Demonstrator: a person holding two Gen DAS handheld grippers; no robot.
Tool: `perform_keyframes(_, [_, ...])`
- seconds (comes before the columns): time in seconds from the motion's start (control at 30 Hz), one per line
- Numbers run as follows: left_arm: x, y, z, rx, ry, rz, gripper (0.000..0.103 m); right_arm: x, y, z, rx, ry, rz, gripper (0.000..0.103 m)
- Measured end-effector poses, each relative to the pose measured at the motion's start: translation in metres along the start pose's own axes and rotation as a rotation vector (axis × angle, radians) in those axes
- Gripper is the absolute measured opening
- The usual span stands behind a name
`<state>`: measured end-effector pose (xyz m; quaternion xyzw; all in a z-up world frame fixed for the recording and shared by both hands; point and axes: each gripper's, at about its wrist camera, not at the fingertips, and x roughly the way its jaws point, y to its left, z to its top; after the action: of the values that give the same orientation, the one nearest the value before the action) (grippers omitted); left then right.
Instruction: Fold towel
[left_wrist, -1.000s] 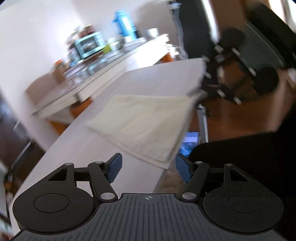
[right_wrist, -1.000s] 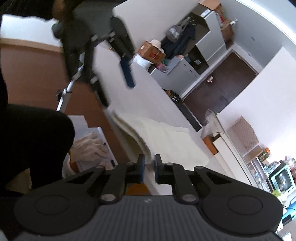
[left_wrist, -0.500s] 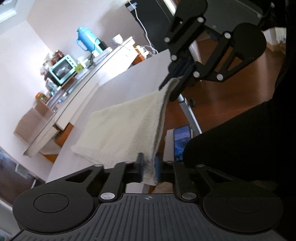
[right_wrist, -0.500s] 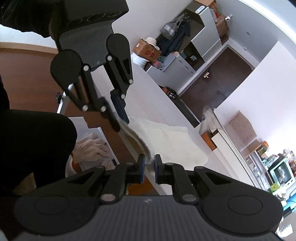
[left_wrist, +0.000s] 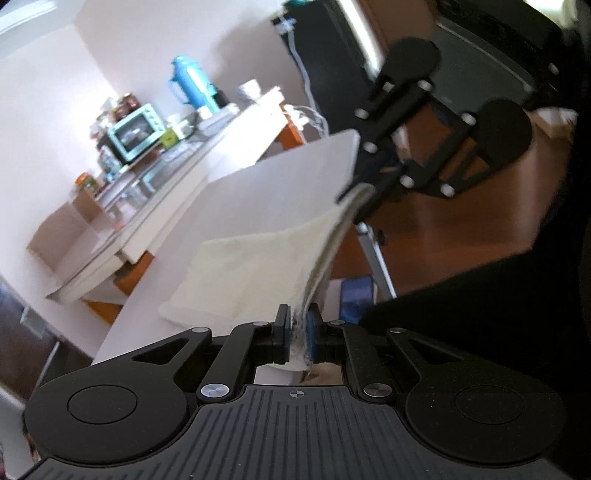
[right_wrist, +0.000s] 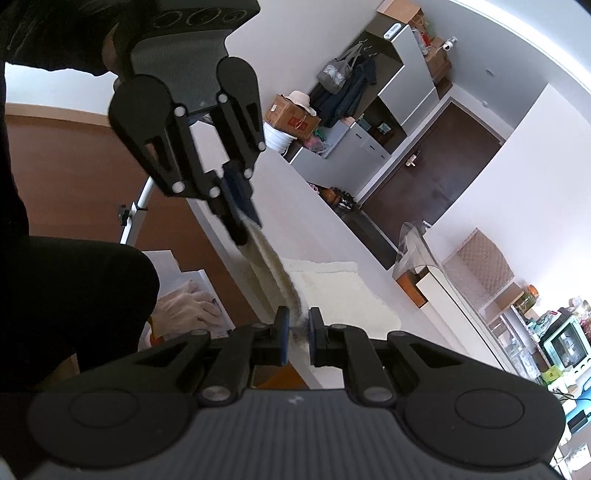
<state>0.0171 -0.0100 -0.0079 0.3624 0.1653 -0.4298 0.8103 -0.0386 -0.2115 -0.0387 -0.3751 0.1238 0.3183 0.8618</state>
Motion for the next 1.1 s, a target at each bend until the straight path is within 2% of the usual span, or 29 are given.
perform_keyframes(0.2, [0.006, 0.019, 0.011, -0.043, 0.009, 0.016, 0.009, -0.001, -0.024, 0.01, 0.033, -0.029, 0.002, 0.011])
perform_keyframes(0.47, [0.024, 0.068, 0.038, -0.056, 0.005, 0.046, 0.009, 0.027, -0.088, 0.025, 0.105, -0.042, -0.003, 0.011])
perform_keyframes(0.57, [0.041, 0.089, 0.045, -0.051, 0.02, 0.062, 0.009, 0.049, -0.11, 0.027, 0.125, -0.03, -0.006, 0.011])
perform_keyframes(0.73, [0.081, 0.121, 0.048, -0.063, 0.092, 0.081, 0.009, 0.101, -0.142, 0.021, 0.162, 0.012, 0.01, 0.011])
perform_keyframes(0.93, [0.122, 0.142, 0.036, -0.107, 0.153, 0.058, 0.01, 0.157, -0.166, 0.007, 0.251, 0.078, 0.085, 0.011])
perform_keyframes(1.1, [0.147, 0.154, 0.022, -0.146, 0.176, 0.042, 0.01, 0.189, -0.176, -0.007, 0.304, 0.118, 0.123, 0.011])
